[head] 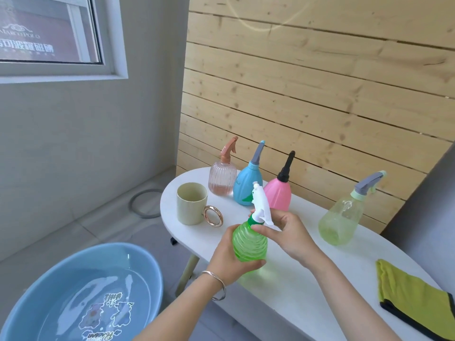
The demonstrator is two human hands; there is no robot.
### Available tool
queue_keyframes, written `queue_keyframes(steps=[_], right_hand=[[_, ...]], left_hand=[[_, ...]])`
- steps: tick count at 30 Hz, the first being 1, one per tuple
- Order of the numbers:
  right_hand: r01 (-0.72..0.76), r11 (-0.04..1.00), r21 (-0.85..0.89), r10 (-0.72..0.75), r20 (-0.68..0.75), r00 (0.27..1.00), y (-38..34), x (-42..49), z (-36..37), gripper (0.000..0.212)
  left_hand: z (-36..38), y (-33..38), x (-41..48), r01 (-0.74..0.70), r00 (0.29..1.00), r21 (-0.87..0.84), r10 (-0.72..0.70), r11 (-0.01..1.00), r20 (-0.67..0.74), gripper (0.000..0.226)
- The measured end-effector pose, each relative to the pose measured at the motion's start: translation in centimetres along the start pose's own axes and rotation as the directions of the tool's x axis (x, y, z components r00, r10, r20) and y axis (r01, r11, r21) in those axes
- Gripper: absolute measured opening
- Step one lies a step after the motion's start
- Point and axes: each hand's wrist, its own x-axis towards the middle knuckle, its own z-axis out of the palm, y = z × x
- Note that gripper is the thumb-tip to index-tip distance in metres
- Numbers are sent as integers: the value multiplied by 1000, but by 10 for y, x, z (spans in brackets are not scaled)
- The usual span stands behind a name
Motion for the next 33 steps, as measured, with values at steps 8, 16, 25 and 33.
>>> queue_keyframes(steps=[8, 16, 25, 33], right_hand=[[-24, 995, -97, -14, -377, 926, 8, -1, 33, 38], [71, 993, 91, -50, -216, 975, 4, -10, 31, 26], [32, 997, -75, -67, -527, 847, 6, -2, 48, 22], [38, 999, -4, -37, -389, 921, 7, -7, 29, 24]], left_hand=[[3, -4, 1, 27, 1000, 28, -26, 999, -17, 86], [2, -1, -1, 30, 999, -2, -30, 1000, -24, 86], [-2, 1, -3, 42, 997, 37, -45, 998, 65, 94], [-3, 14, -8, 10, 1000, 271, -9, 962, -3, 89]])
